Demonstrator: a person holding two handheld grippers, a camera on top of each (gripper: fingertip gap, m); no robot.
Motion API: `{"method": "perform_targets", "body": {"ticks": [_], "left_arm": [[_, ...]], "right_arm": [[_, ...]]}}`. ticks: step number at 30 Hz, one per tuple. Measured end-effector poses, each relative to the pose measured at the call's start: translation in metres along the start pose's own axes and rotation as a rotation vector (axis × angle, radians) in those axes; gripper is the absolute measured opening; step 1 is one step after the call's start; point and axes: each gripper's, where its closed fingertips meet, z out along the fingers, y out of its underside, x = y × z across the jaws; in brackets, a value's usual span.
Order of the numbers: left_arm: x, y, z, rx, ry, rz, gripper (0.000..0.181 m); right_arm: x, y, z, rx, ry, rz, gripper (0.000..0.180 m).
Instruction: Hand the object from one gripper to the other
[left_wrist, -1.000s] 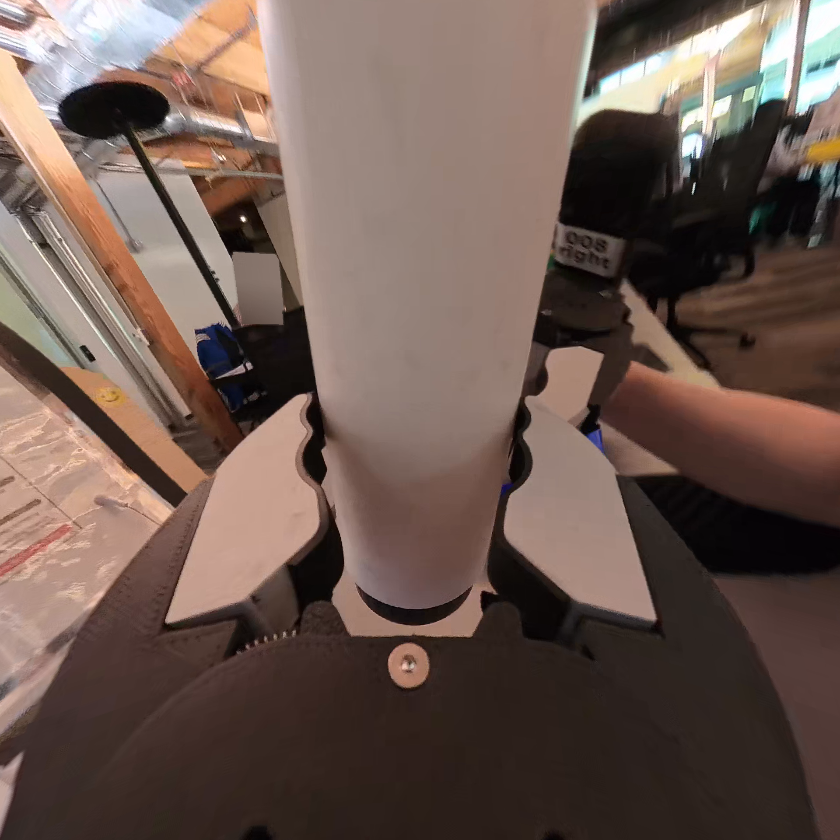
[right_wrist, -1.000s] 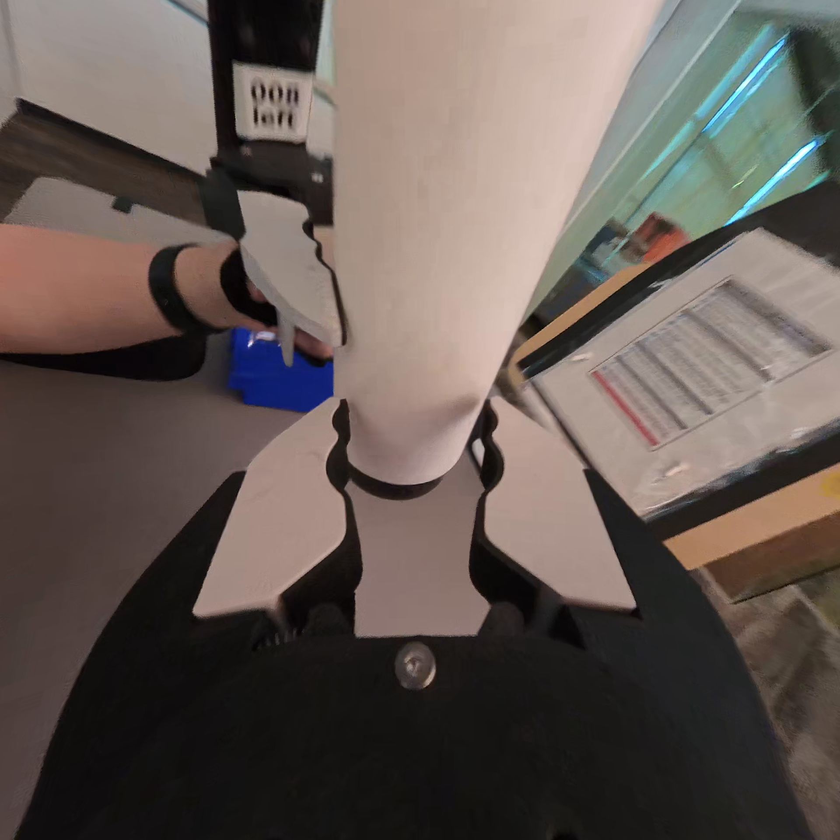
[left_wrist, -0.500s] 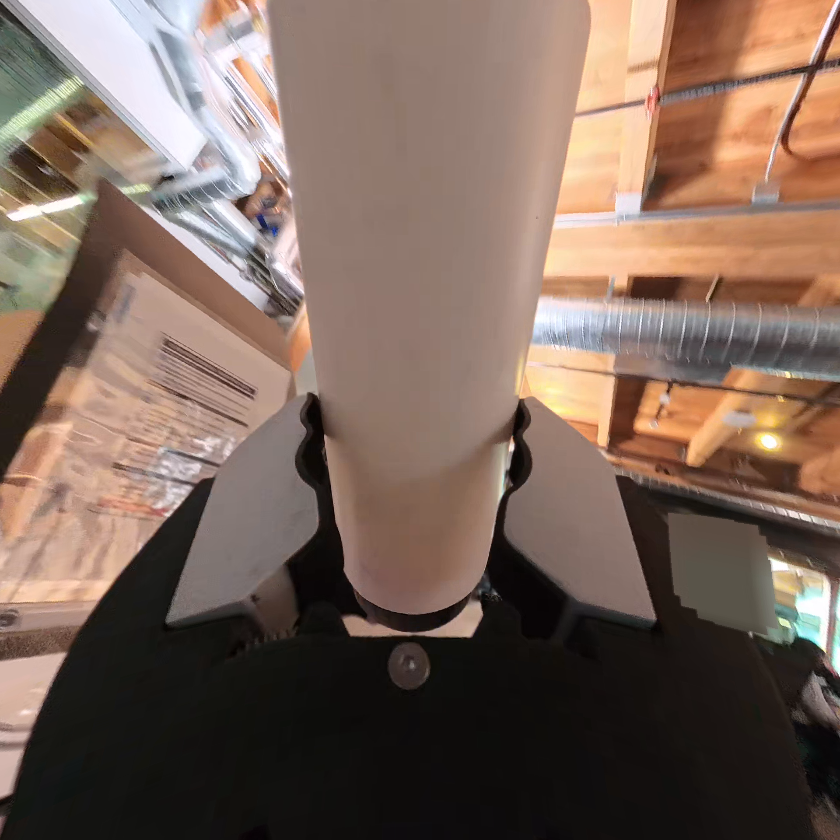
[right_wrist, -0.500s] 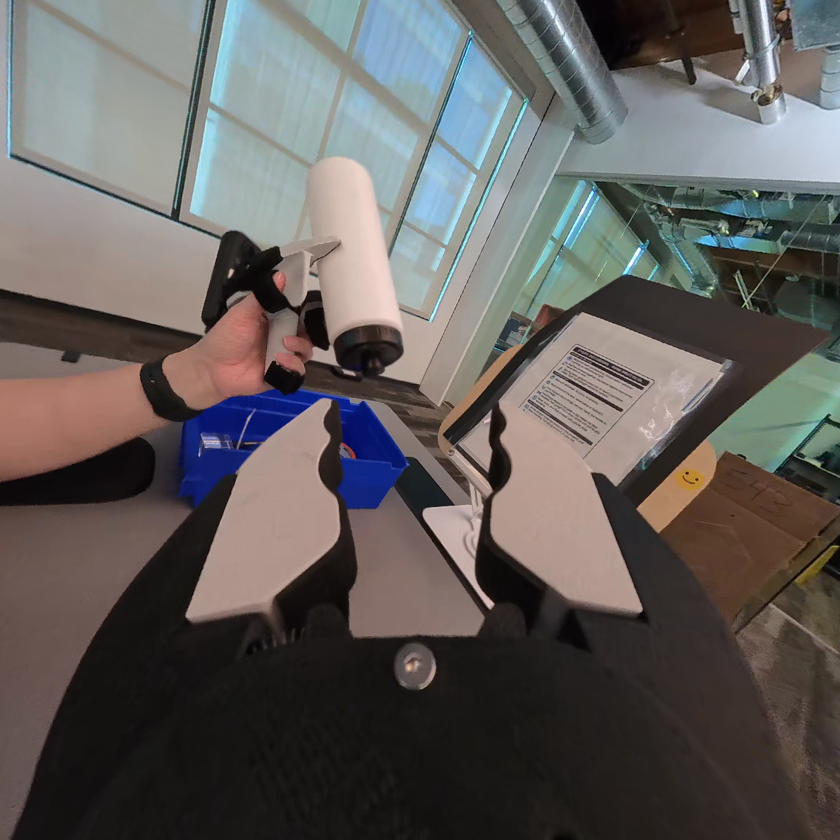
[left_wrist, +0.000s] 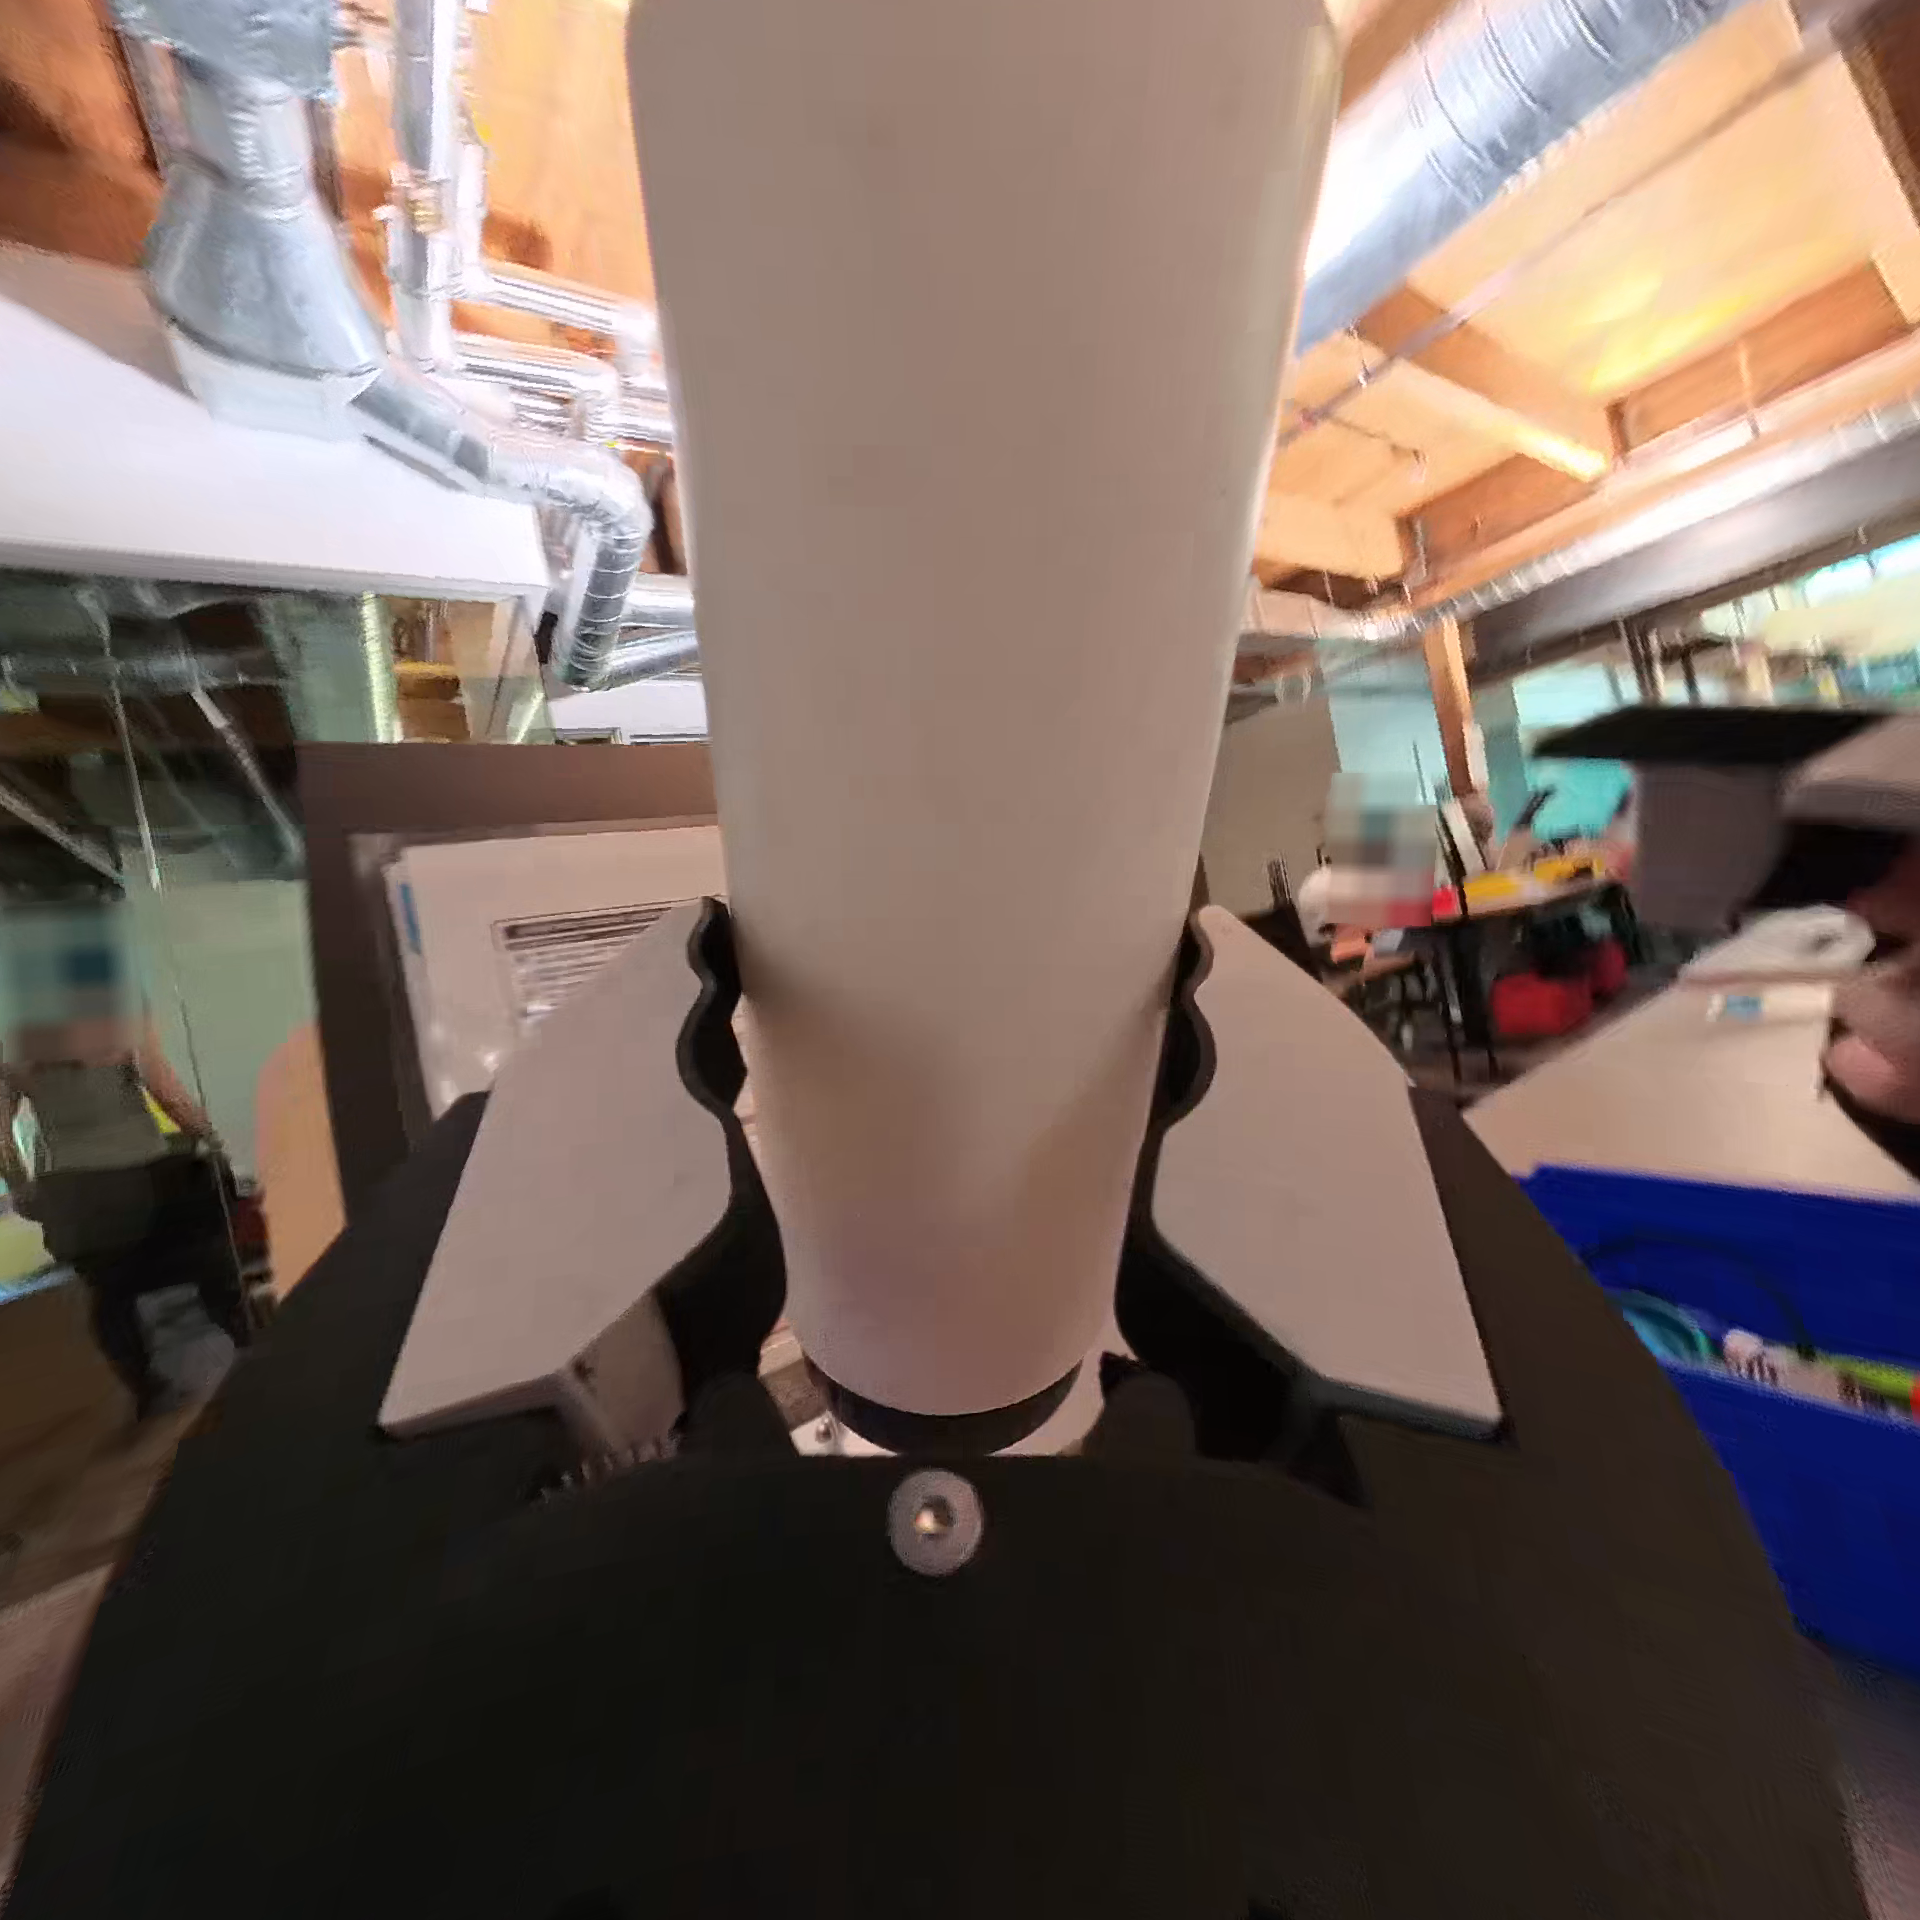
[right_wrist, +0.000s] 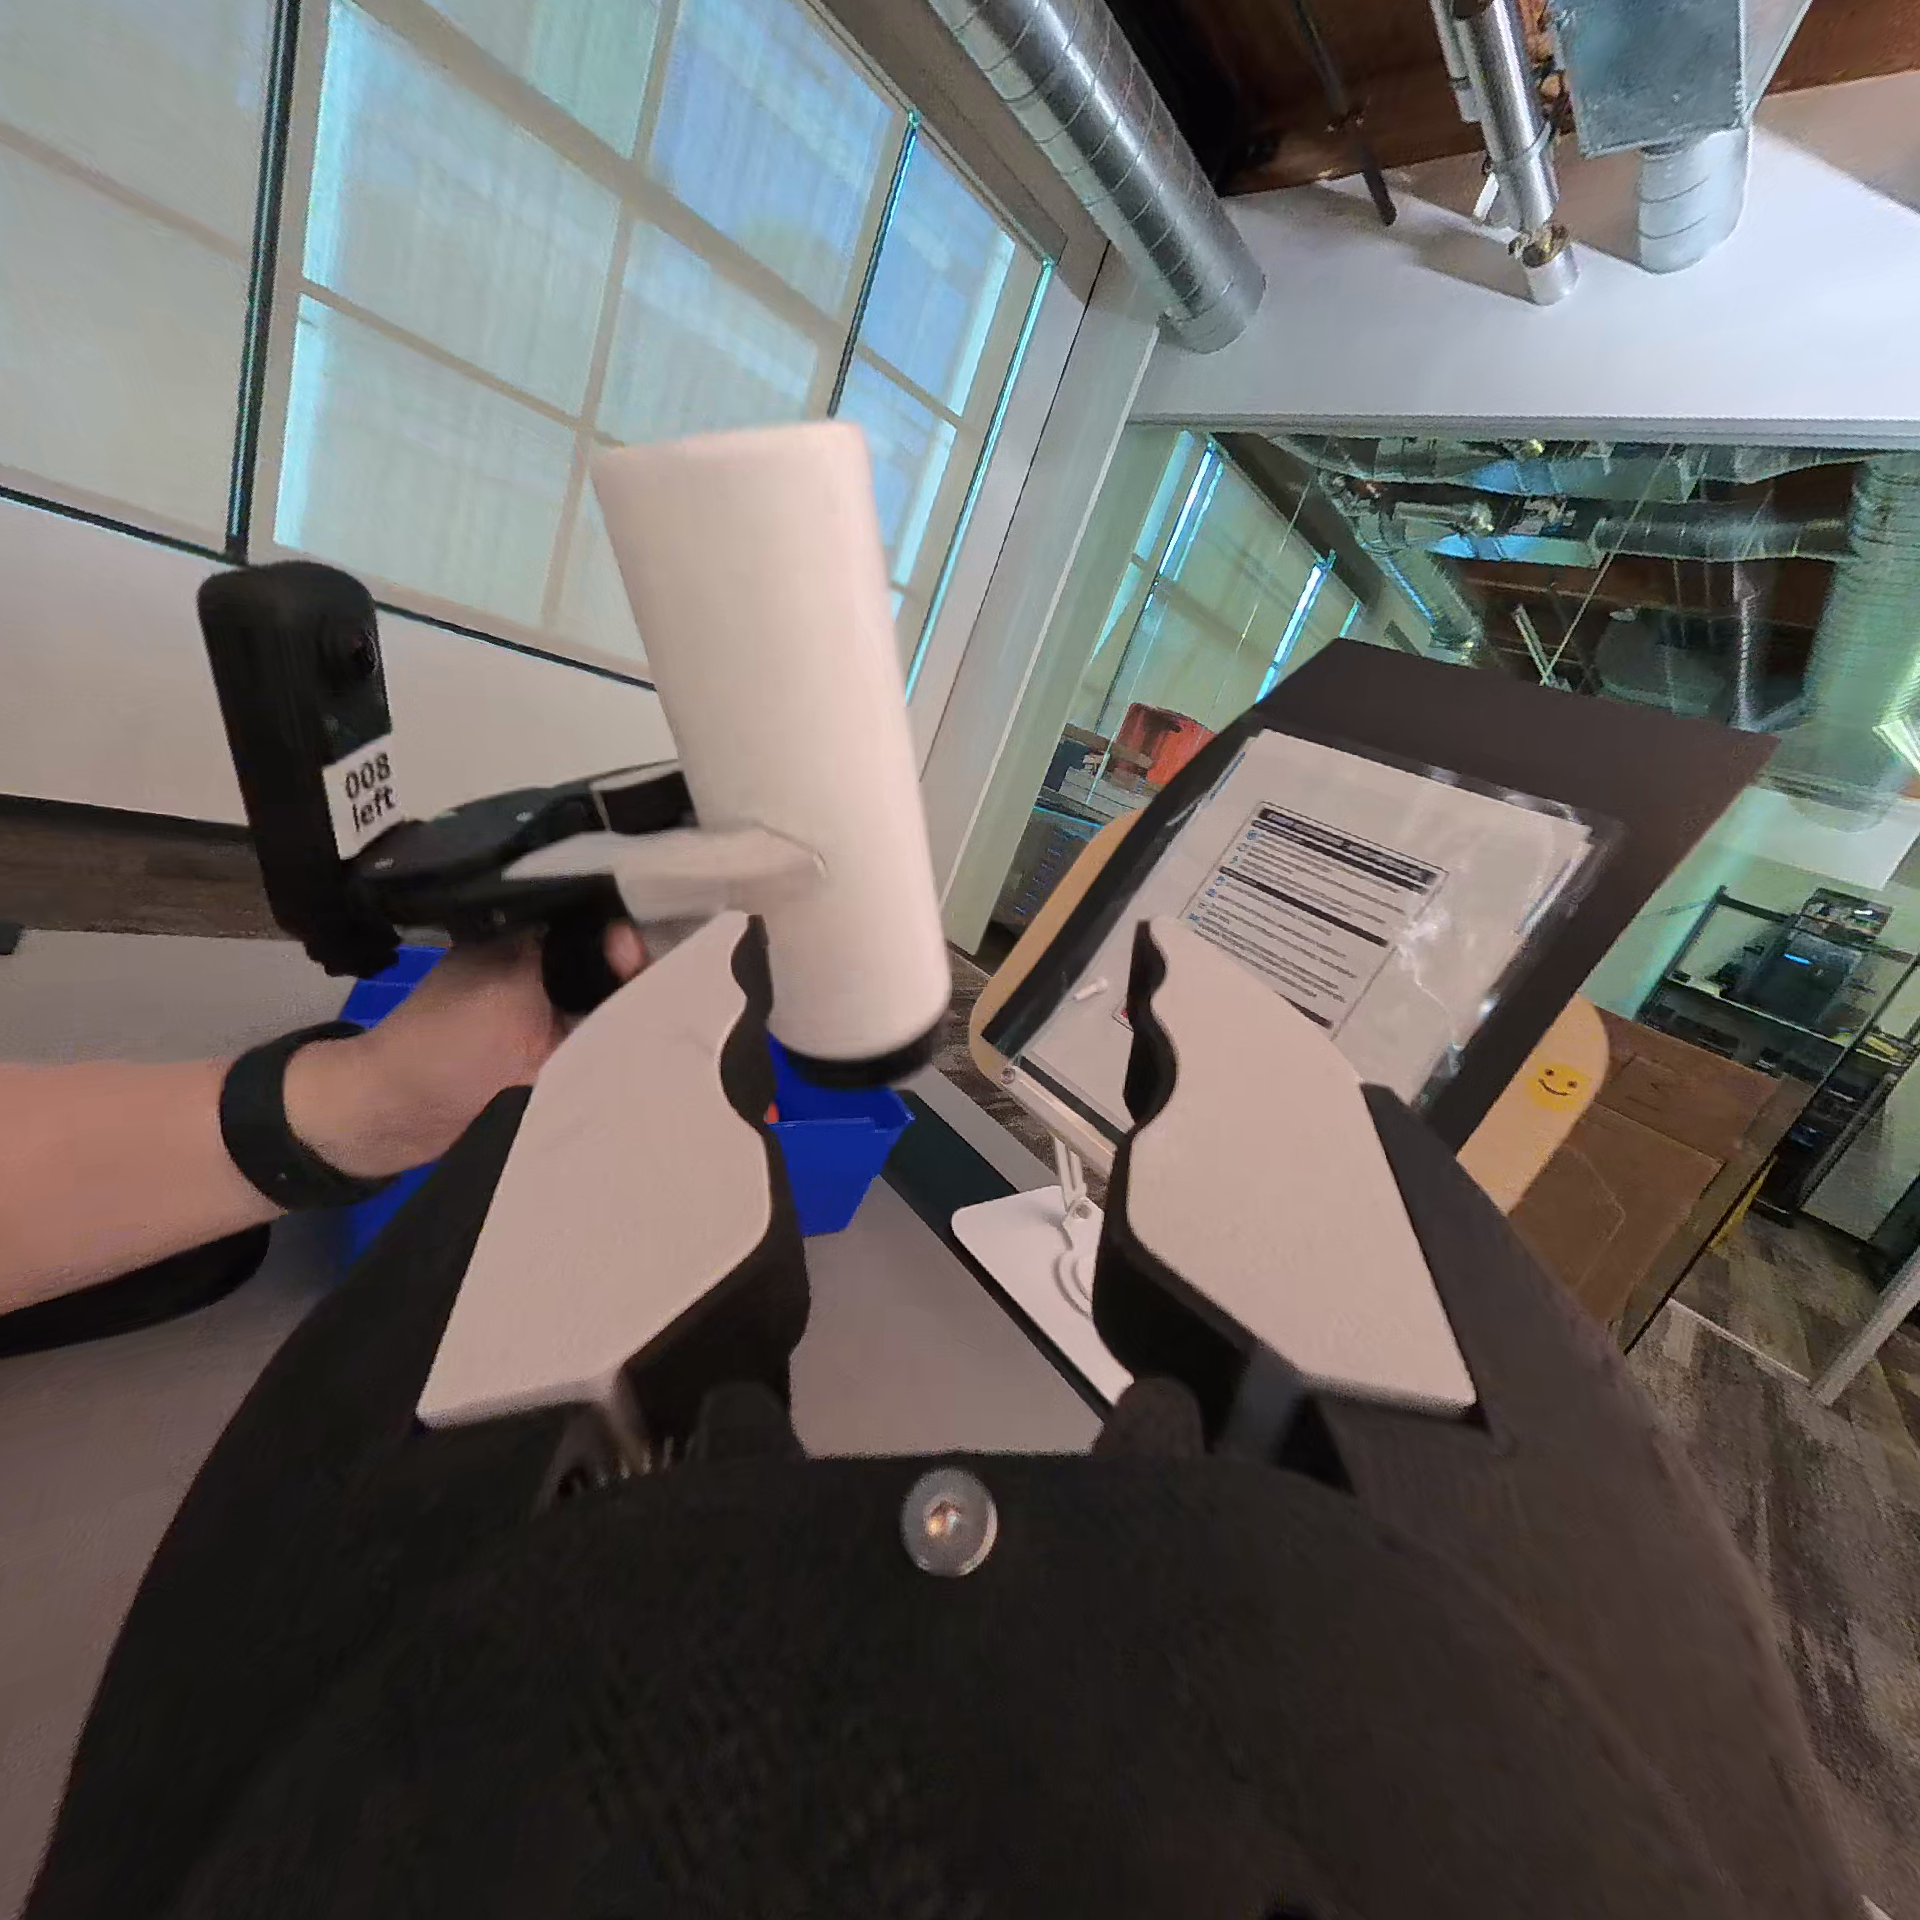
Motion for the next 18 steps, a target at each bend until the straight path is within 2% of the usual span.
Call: {"method": "perform_targets", "body": {"ticks": [1,9,13,15,18], "left_arm": [[0.014,0.004,0.002,-0.018,0.032,0.038,0.08],[0.093,0.016,0.007,-0.098,0.201,0.171,0.08],[0.109,0.015,0.007,-0.119,0.22,0.204,0.08],[0.114,0.014,0.006,-0.129,0.266,0.21,0.08],[0.116,0.007,0.005,-0.133,0.301,0.21,0.096]], "right_arm": [[-0.007,0.0,0.003,-0.004,-0.007,-0.007,0.069],[-0.027,0.006,0.017,-0.014,-0.006,0.067,0.089],[-0.03,0.006,0.014,0.004,-0.046,0.071,0.082],[-0.019,0.004,0.011,0.007,-0.042,0.136,0.079],[0.019,0.013,0.0,0.042,-0.009,0.334,0.075]]}}
